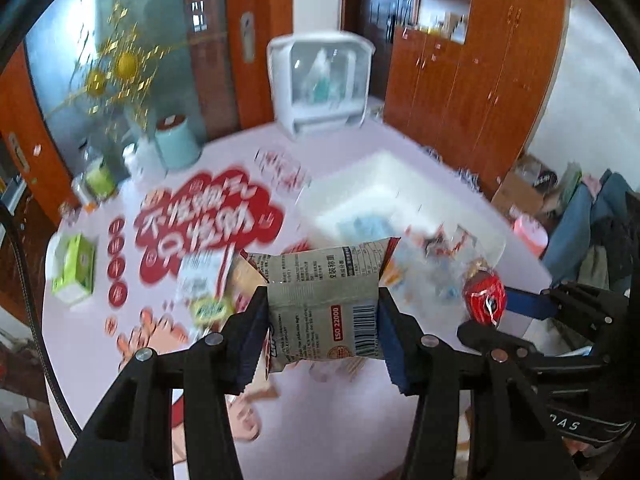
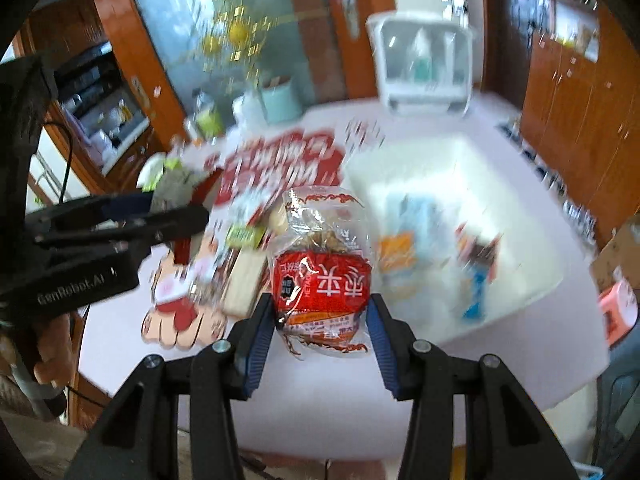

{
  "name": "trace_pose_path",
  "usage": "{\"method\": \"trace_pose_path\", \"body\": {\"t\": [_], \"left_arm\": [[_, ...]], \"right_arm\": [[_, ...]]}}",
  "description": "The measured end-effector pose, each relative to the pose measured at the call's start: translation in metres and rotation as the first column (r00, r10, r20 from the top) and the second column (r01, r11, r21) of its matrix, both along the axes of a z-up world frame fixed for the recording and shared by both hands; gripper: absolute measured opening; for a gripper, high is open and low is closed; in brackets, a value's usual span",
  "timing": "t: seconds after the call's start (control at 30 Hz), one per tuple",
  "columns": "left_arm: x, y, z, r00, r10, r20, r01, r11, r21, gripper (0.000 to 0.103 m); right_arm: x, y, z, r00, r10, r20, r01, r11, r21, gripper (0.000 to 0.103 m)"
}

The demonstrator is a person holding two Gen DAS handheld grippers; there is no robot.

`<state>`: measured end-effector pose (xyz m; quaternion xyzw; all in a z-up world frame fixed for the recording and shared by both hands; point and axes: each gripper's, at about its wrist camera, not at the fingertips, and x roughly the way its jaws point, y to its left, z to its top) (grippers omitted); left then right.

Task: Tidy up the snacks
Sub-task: 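Drop the cracker pack into the tray with the left tool while the right drops the bread, then lift both open tools away from the tray back over the snacks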

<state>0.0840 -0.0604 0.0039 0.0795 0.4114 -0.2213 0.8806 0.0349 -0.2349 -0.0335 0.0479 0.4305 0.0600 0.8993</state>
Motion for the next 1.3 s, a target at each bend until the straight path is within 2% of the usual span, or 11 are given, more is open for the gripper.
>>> {"method": "trace_pose_path", "body": {"t": [0.2, 0.33, 0.43, 0.47, 0.53, 0.57, 0.6, 0.7, 0.97, 1.13, 1.3], "left_arm": [[0.031, -0.073, 0.028, 0.998, 0.025, 0.052, -0.023, 0.999, -0.029, 0.05], [0.055, -0.116, 0.026, 0.996, 0.056, 0.072, -0.056, 0.998, -0.008, 0.051], [0.073, -0.141, 0.018, 0.995, 0.085, 0.061, -0.085, 0.996, 0.002, 0.053], [0.08, -0.149, 0.013, 0.994, 0.095, 0.047, -0.095, 0.995, 0.012, 0.058], [0.089, -0.159, 0.001, 0.995, 0.098, 0.017, -0.098, 0.995, 0.027, 0.081], [0.093, -0.16, -0.004, 0.994, 0.108, 0.008, -0.108, 0.994, 0.034, 0.093], [0.096, -0.16, -0.01, 0.993, 0.12, -0.005, -0.12, 0.992, 0.033, 0.098], [0.1, -0.155, -0.025, 0.987, 0.15, -0.051, -0.149, 0.989, 0.02, 0.099], [0.091, -0.128, -0.05, 0.968, 0.231, -0.094, -0.229, 0.973, 0.04, 0.099], [0.081, -0.106, -0.045, 0.956, 0.277, -0.094, -0.274, 0.961, 0.042, 0.099], [0.066, -0.07, -0.026, 0.941, 0.325, -0.095, -0.327, 0.945, -0.007, 0.099]], "right_arm": [[0.033, -0.072, 0.037, 0.994, -0.059, 0.087, 0.065, 0.996, -0.061, 0.048], [0.062, -0.106, 0.039, 0.992, -0.088, 0.087, 0.095, 0.992, -0.078, 0.051], [0.086, -0.126, 0.027, 0.992, -0.11, 0.054, 0.114, 0.99, -0.08, 0.051], [0.092, -0.13, 0.021, 0.992, -0.117, 0.038, 0.12, 0.989, -0.085, 0.053], [0.103, -0.136, 0.007, 0.991, -0.131, 0.0, 0.13, 0.987, -0.093, 0.06], [0.108, -0.141, 0.0, 0.988, -0.154, -0.019, 0.152, 0.983, -0.104, 0.062], [0.112, -0.144, -0.007, 0.986, -0.164, -0.031, 0.161, 0.982, -0.099, 0.066], [0.114, -0.151, -0.021, 0.983, -0.171, -0.069, 0.168, 0.984, -0.053, 0.079], [0.102, -0.152, -0.038, 0.984, -0.156, -0.082, 0.154, 0.988, -0.033, 0.079], [0.096, -0.141, -0.031, 0.989, -0.142, -0.049, 0.139, 0.989, -0.054, 0.08], [0.091, -0.127, -0.017, 0.994, -0.108, -0.012, 0.107, 0.993, -0.054, 0.079]]}}
